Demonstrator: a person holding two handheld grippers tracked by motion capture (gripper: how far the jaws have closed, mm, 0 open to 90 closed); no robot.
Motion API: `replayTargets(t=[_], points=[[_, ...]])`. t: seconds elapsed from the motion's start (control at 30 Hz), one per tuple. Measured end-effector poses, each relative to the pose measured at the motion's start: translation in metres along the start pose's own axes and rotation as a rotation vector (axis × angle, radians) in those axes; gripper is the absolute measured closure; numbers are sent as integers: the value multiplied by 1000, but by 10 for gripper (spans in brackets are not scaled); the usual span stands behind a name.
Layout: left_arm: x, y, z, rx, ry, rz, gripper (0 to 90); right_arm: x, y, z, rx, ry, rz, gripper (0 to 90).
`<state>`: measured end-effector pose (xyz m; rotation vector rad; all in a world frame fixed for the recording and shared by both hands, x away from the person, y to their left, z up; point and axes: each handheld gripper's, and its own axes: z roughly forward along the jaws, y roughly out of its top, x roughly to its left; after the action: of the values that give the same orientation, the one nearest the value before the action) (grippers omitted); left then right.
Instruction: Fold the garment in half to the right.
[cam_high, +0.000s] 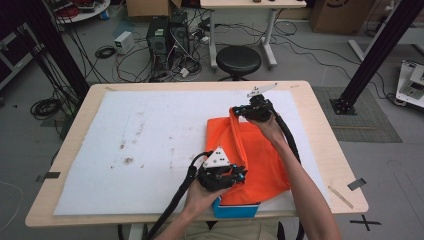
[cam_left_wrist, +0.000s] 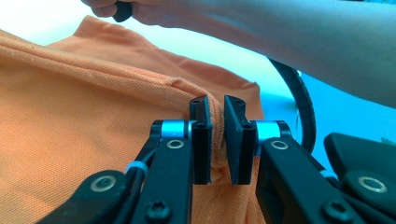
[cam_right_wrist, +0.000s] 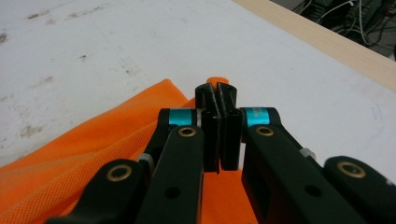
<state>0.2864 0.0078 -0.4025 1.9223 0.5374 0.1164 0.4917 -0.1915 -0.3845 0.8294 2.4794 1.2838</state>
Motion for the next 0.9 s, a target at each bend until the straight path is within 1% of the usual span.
replayTargets(t=[0.17,0.2,0.23,0.27,0.3,0.43,0.67,0.77,0.83,0.87,0.9], points=[[-3,6,15,6,-2,5,815,-9,-7,-9,8,-23,14,900],[-3,7,18,19,-1,15,815,-11,-9,-10,9,-27,19,900],[-4,7,22,18,-1,8,815,-12,-10,-11,8,-30,21,900],[-4,8,25,25,-4,15,815,-14,-12,-12,10,-33,27,900],[-4,8,29,21,-6,4,815,-16,-13,-13,13,-35,28,900],[-6,12,40,36,-10,12,815,-20,-18,-15,28,-51,28,900],[-9,18,58,62,-27,25,815,-27,-26,-24,42,-82,34,900],[-10,21,66,72,-37,30,815,-32,-32,-28,43,-94,43,900],[-10,23,70,76,-43,32,815,-35,-35,-30,48,-99,59,900],[-11,23,72,80,-43,33,815,-37,-37,-31,46,-103,56,900],[-11,23,75,78,-45,28,815,-39,-39,-32,47,-105,61,900]])
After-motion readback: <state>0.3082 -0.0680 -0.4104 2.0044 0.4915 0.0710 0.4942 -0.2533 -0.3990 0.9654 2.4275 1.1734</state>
